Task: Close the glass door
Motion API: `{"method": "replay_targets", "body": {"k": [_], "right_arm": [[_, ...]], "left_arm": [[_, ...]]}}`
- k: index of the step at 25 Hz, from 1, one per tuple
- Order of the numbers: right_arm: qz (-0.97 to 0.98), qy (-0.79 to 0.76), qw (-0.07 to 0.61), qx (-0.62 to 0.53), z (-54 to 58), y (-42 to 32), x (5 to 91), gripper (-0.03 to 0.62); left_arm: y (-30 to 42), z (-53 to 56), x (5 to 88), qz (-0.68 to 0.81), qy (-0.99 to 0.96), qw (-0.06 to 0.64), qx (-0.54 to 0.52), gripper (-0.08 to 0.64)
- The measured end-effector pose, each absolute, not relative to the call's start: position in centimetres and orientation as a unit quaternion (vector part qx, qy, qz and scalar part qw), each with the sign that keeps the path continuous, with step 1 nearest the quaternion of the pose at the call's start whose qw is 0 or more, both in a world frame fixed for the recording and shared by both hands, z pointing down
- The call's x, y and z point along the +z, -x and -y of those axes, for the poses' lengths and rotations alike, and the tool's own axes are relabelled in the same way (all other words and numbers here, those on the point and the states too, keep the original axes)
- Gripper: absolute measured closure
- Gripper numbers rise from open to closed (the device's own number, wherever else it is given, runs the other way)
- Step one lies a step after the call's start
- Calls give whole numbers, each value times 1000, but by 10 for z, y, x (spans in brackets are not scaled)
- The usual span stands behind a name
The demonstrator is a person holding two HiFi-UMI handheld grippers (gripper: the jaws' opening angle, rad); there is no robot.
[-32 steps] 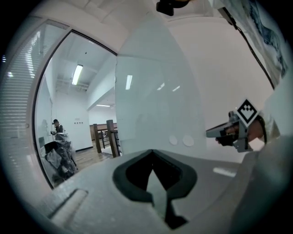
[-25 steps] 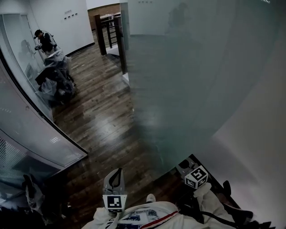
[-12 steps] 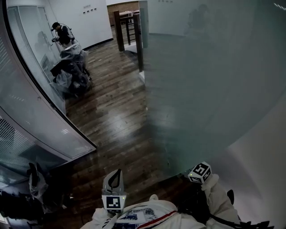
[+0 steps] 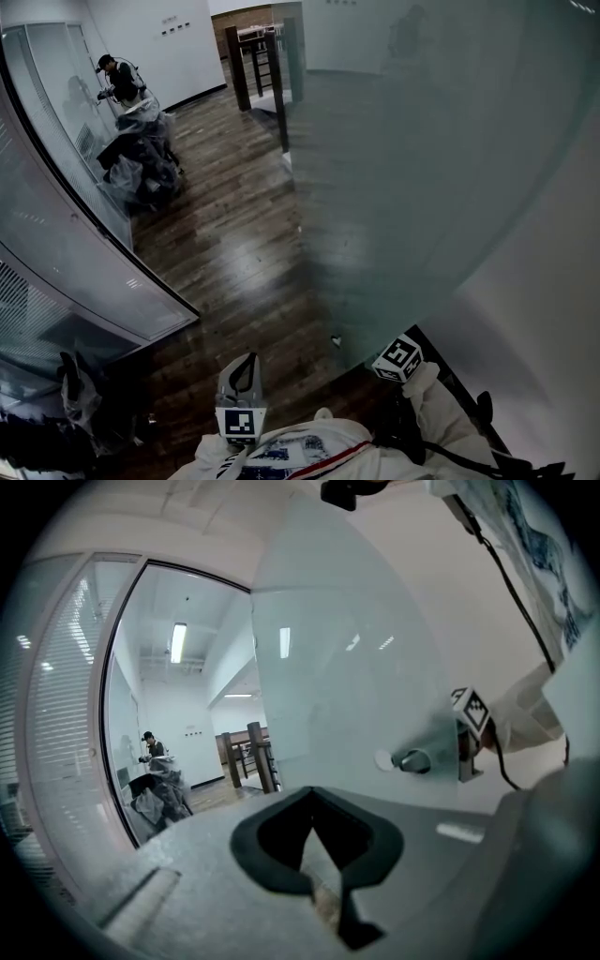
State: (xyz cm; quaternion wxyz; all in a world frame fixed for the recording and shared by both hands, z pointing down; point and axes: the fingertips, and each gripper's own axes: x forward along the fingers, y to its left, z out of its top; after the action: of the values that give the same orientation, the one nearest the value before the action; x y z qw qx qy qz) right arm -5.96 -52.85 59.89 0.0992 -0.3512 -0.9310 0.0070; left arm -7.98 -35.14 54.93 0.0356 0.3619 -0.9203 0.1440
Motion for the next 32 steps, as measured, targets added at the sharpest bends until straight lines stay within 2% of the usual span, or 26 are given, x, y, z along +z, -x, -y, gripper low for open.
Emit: {"method": "replay_targets", "body": {"k": [6,18,32], "right_arm": [[921,375,105,15,510,69,602,436],[902,420,99,-24,461,81,602,457],[904,416,94,-25,382,124,603,463]], "left_arm": [[78,362,553,920,-366,31,136,558],[76,328,558,941,-308,56,130,558],[122,241,560,965,-230,53,116,557]]}}
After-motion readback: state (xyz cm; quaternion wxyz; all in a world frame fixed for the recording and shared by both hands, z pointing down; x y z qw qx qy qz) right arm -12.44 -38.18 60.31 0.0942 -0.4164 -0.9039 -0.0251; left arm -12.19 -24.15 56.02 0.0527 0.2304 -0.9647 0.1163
